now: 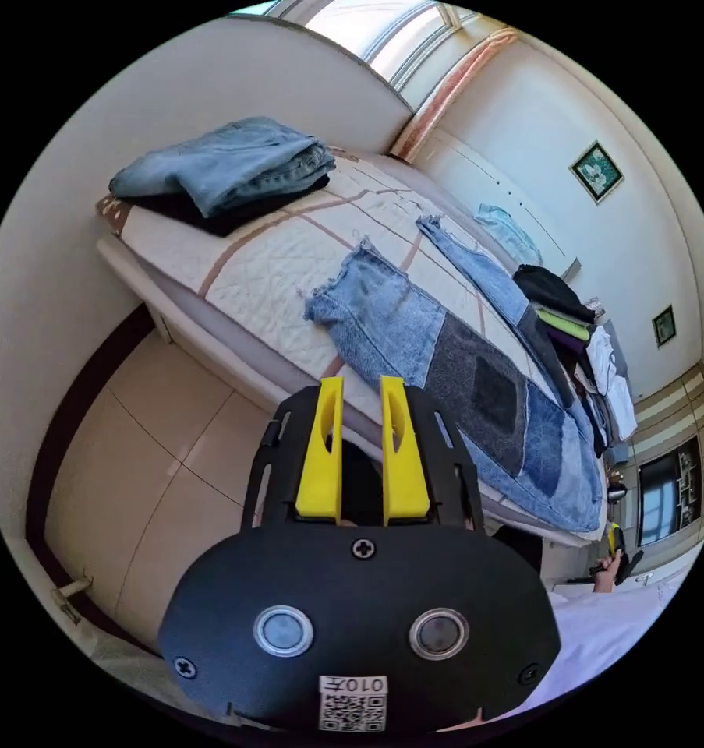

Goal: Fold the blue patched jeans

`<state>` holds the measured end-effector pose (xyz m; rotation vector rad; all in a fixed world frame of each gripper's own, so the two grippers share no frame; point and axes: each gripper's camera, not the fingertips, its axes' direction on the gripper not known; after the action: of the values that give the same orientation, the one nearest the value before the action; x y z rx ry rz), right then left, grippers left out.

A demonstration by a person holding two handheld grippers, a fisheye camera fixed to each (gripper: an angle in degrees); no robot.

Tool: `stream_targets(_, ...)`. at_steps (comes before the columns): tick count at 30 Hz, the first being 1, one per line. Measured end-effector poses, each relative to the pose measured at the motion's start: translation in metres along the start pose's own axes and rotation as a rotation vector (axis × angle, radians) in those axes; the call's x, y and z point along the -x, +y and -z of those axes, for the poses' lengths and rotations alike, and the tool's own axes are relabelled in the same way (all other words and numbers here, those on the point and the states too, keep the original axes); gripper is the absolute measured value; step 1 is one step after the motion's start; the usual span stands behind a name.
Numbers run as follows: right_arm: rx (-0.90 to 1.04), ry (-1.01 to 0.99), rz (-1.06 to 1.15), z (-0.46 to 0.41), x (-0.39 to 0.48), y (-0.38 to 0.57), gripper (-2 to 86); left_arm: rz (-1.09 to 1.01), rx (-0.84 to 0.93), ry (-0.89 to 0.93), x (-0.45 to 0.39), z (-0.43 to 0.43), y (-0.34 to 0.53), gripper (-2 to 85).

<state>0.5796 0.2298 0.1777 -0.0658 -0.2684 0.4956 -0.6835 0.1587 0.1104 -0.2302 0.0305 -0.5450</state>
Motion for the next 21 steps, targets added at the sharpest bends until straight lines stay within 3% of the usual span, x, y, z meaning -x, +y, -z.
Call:
stream_targets(2,0.033,-0.14,0.22,-0.029,0.066,-0.022,11.5,-0.11,-0.05,0.002,-0.028,-0.003,-0.048,8.7)
stream_targets(5,0.084,-0.333,0.345,-0.083,0.139,-0.044,13.5,-0.179,-0.106,0.081,-0.062,-0.042,-0.138,10.6)
stream_targets(8,0.146,-0.38,0.416,-0.124,0.205,-0.063,14.0,-0.172,-0.046,0.094,-0.086,-0.112,-0.226,11.8)
stream_targets(13,0.159,-0.318,0.554,-0.165,0.276,-0.069,14.3,-0.172,0.063,0.049,-0.115,-0.213,-0.345,13.4)
stream_targets(18,0.259,-0.34,0.499,-0.198,0.284,-0.07,13.7,-0.183,0.228,0.045,-0.117,-0.284,-0.383,12.3)
stream_targets(21,0.289,-0.307,0.478,-0.209,0.277,-0.067,13.1,-0.237,0.168,0.03,-0.123,-0.292,-0.39,9.2)
